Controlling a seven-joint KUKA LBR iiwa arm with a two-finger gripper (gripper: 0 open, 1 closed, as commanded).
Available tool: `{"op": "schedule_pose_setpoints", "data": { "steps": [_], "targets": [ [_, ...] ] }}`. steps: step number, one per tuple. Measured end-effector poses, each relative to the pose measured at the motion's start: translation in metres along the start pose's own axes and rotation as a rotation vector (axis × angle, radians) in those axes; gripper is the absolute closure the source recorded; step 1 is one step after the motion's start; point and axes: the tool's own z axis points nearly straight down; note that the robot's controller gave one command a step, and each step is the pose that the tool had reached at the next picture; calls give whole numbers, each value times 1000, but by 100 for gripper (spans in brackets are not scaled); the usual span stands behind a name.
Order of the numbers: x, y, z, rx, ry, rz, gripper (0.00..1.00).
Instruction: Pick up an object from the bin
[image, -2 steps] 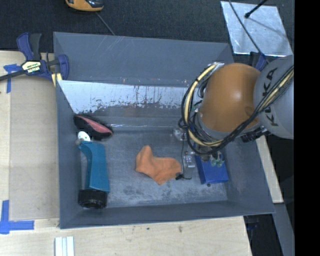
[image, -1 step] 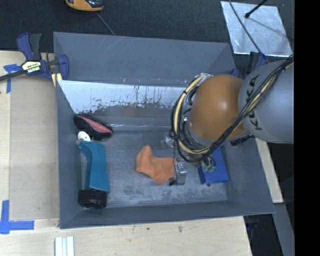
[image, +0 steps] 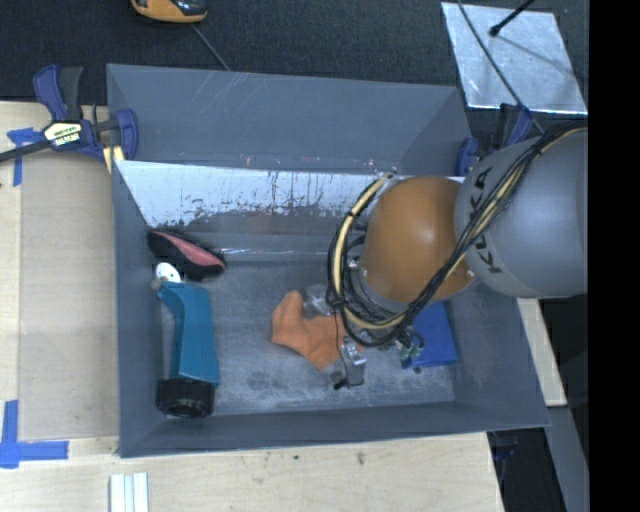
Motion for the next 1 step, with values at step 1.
{"op": "schedule_pose_setpoints", "data": {
  "steps": [1],
  "targets": [
    [-13, -1, 26, 0, -3, 195, 100]
  ]
}}
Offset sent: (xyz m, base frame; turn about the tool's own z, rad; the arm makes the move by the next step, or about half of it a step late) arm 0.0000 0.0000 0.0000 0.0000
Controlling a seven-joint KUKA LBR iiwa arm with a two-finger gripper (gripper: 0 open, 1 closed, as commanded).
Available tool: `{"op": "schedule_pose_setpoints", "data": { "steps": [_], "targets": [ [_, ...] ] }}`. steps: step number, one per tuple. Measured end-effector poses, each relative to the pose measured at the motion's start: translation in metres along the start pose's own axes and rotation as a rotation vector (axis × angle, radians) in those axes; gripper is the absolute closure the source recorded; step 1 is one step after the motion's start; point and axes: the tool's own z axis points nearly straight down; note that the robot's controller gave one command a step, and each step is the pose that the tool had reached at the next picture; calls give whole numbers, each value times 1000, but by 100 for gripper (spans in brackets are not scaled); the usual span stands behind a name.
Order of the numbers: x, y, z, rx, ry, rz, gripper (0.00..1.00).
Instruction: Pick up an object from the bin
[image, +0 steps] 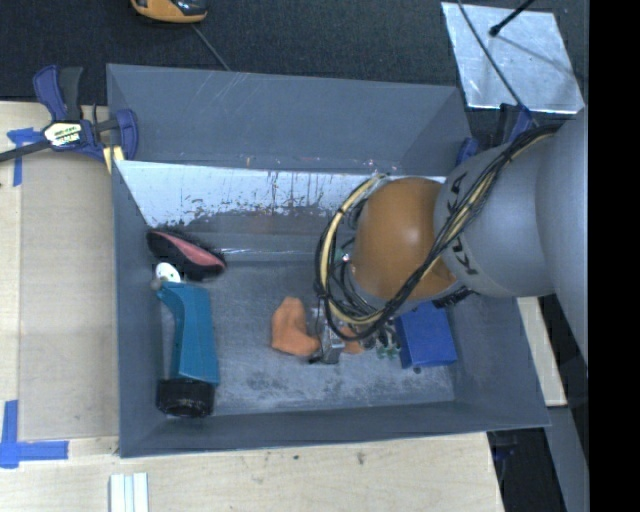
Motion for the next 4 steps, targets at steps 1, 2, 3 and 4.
{"op": "schedule_pose_setpoints", "data": {
  "steps": [1, 2, 3, 4],
  "targets": [
    [0, 0, 0, 0, 0, 0, 100],
    [-46, 6, 6, 0, 0, -227, 100],
    [-46, 6, 6, 0, 0, -227, 100],
    [-36, 20, -99, 0, 2, -230, 100]
  ]
}}
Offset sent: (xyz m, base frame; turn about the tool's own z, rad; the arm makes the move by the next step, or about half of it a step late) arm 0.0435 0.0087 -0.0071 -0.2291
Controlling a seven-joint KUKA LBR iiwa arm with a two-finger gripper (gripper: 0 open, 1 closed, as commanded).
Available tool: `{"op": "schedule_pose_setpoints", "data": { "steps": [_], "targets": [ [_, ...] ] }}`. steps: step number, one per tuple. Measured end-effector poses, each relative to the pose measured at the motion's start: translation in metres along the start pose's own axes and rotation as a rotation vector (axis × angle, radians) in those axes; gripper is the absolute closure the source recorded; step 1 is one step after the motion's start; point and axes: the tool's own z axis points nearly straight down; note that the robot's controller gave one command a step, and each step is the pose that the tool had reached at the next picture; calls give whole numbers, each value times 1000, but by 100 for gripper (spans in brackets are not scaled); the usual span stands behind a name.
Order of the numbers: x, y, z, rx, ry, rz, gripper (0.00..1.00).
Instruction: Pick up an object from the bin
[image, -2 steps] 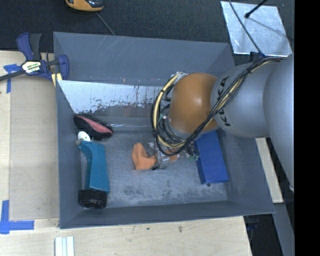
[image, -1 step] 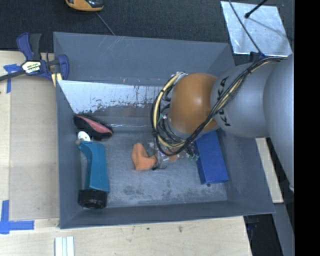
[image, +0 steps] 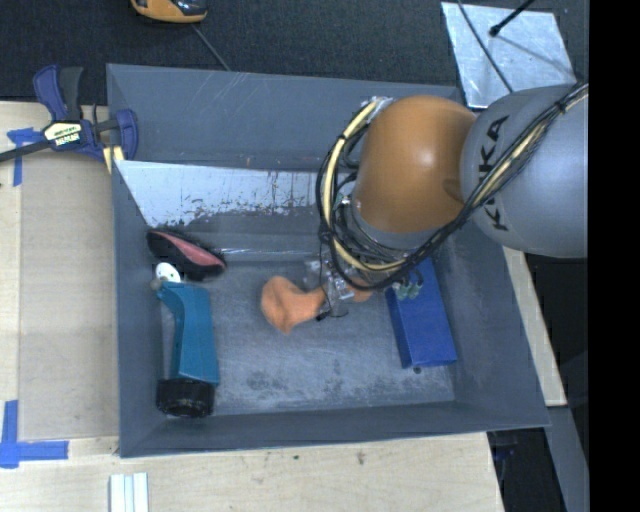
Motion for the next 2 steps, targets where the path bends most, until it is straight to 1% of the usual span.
{"op": "schedule_pose_setpoints", "data": {
  "steps": [1, 2],
  "targets": [
    [0, 0, 0, 0, 0, 0, 100],
    [-4, 18, -130, 0, -1, -16, 100]
  ]
}}
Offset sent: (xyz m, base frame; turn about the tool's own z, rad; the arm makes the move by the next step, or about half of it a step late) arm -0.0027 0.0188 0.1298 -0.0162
